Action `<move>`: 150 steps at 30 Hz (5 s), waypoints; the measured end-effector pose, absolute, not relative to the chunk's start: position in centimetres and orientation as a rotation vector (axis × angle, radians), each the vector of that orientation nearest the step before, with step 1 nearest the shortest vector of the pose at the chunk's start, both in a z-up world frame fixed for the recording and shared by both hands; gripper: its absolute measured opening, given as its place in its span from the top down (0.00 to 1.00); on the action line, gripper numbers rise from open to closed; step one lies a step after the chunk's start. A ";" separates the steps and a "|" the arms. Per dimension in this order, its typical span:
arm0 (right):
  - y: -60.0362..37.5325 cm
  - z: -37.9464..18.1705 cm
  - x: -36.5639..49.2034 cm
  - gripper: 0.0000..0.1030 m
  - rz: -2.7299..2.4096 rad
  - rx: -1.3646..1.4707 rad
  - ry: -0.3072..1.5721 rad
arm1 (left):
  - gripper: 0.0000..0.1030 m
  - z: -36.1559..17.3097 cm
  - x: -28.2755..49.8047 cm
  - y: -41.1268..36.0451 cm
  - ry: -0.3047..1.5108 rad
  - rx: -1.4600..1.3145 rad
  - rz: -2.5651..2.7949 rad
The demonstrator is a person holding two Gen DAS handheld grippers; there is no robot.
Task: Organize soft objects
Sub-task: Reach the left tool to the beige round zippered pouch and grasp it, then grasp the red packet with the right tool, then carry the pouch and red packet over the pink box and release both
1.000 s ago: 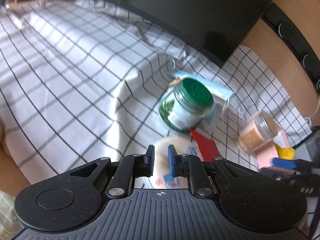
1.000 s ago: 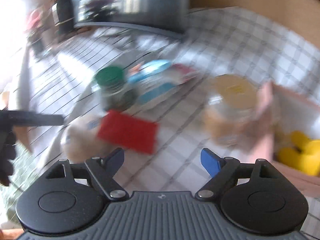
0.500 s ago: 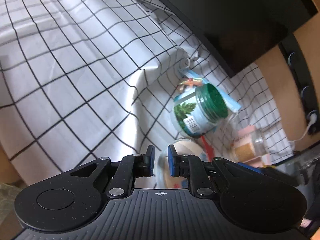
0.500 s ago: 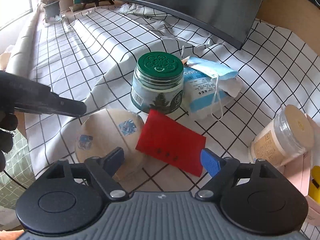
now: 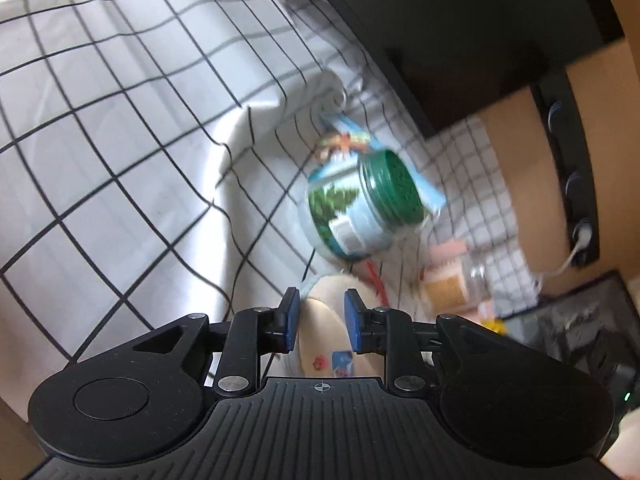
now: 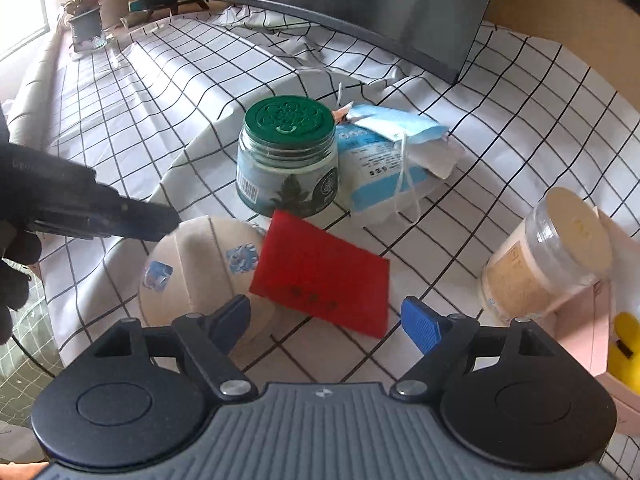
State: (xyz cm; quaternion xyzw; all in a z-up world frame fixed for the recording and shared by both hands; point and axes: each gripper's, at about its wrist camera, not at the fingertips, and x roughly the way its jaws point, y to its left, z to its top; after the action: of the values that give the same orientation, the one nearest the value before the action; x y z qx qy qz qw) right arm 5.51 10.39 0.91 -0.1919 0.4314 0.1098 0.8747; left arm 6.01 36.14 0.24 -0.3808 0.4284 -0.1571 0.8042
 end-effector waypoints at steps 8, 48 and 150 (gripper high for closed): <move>10.5 0.7 5.3 0.19 0.249 -0.434 0.883 | 0.57 0.0 5.9 35.0 0.983 -0.760 -0.359; 4.8 -0.2 4.3 0.27 0.368 -0.441 0.813 | 0.57 3.8 5.9 27.7 0.982 -0.584 -0.280; -16.7 13.0 9.1 0.37 -0.190 -0.020 0.723 | 0.57 11.6 18.2 10.4 0.790 -0.256 -0.585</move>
State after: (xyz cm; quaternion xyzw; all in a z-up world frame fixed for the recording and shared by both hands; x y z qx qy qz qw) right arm 9.08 -16.73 12.98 -0.0098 0.3533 -0.0928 0.9308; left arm 18.19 10.42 11.57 -0.1228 0.3781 -0.2801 0.8738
